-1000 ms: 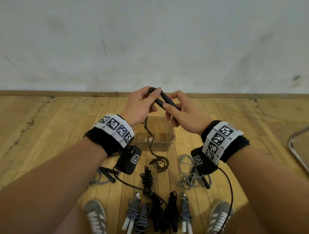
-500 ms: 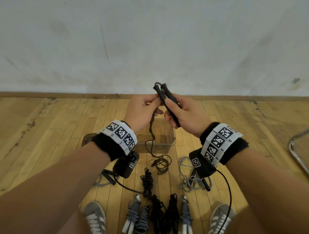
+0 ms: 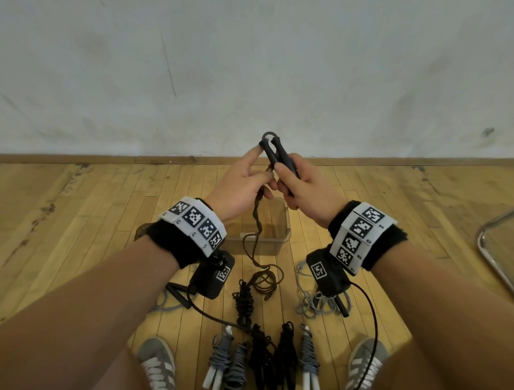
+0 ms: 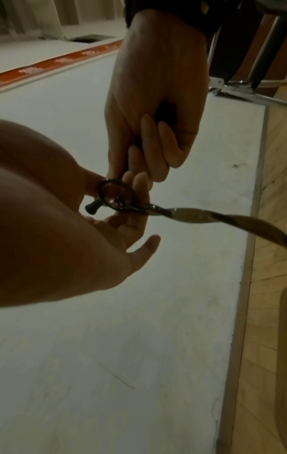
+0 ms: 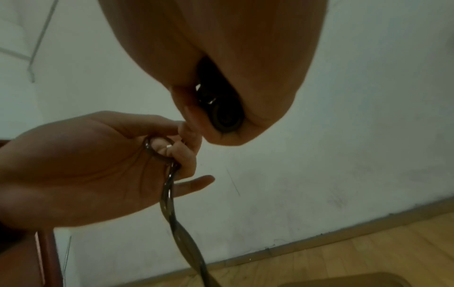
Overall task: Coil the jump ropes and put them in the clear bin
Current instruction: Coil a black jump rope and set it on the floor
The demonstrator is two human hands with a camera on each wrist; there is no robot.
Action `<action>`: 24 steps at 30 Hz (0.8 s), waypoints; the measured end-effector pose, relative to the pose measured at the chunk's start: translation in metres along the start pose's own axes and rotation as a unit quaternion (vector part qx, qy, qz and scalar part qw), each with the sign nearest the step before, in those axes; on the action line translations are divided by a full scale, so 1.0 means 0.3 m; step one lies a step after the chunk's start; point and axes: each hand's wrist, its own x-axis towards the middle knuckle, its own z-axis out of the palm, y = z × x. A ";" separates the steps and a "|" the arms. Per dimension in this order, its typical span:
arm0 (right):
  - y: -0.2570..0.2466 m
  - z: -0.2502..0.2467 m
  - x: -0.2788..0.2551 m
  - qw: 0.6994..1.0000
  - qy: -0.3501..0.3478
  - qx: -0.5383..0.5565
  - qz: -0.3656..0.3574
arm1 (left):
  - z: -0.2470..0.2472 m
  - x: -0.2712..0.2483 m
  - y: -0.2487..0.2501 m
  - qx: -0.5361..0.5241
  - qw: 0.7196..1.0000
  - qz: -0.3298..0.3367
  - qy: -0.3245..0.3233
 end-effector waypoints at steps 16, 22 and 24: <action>0.085 -0.099 0.026 0.893 -0.027 -0.449 -0.026 | -0.024 0.008 -0.010 0.358 0.918 0.166 0.034; 0.048 -0.013 -0.031 0.881 -0.125 -0.448 -0.087 | -0.067 0.059 -0.012 0.264 0.957 0.104 0.058; 0.050 -0.008 -0.037 0.893 -0.136 -0.417 -0.105 | -0.088 0.068 -0.023 0.223 0.972 0.073 0.029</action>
